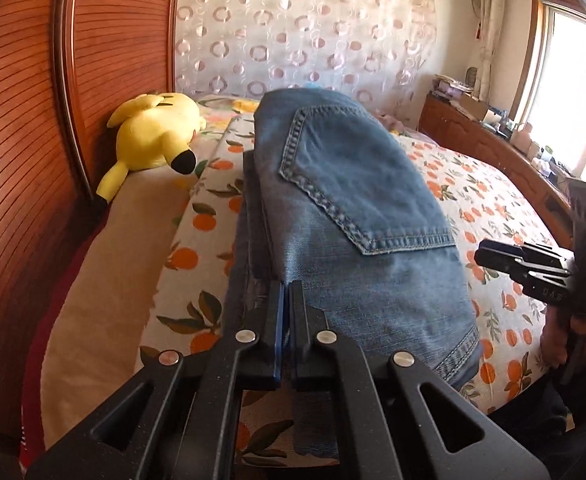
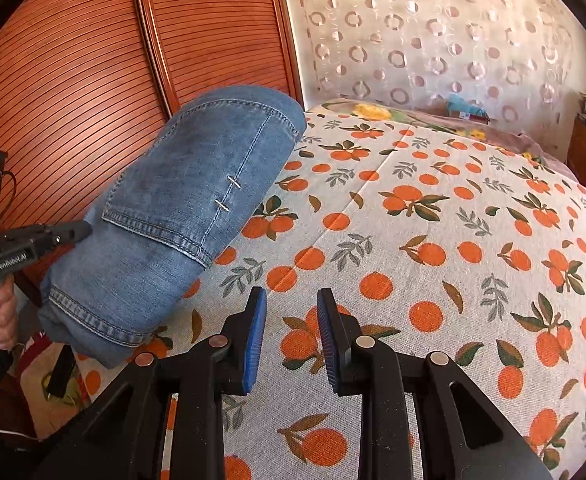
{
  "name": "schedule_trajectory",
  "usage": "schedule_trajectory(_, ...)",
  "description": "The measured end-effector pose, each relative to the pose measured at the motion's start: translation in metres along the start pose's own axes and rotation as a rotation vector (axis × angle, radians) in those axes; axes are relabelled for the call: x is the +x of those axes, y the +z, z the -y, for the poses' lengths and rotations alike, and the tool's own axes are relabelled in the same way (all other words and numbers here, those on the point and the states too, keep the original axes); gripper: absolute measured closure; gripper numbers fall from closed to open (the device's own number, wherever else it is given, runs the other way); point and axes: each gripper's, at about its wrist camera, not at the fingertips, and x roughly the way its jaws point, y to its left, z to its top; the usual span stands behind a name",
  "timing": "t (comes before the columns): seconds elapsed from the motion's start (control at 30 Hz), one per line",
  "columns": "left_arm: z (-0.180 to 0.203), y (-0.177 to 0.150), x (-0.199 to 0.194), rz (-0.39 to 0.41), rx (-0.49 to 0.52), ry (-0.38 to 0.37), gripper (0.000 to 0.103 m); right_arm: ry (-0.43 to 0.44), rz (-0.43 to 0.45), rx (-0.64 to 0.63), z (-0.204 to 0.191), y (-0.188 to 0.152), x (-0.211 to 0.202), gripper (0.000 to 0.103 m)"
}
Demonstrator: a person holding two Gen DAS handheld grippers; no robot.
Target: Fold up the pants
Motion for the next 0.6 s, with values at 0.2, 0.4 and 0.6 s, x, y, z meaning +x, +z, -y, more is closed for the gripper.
schedule_trajectory(0.2, 0.001, 0.005, -0.01, 0.016, 0.002, -0.007, 0.095, -0.002, -0.001, 0.0, 0.0, 0.0, 0.001, 0.076)
schedule_trajectory(0.4, 0.008, 0.014, -0.019, 0.037, 0.016, -0.029, 0.054, -0.002, -0.003, 0.001, -0.001, 0.0, 0.001, 0.076)
schedule_trajectory(0.6, 0.025, 0.022, -0.019, 0.052, 0.04, -0.063, 0.036, -0.002, -0.003, 0.002, -0.001, 0.0, 0.001, 0.076)
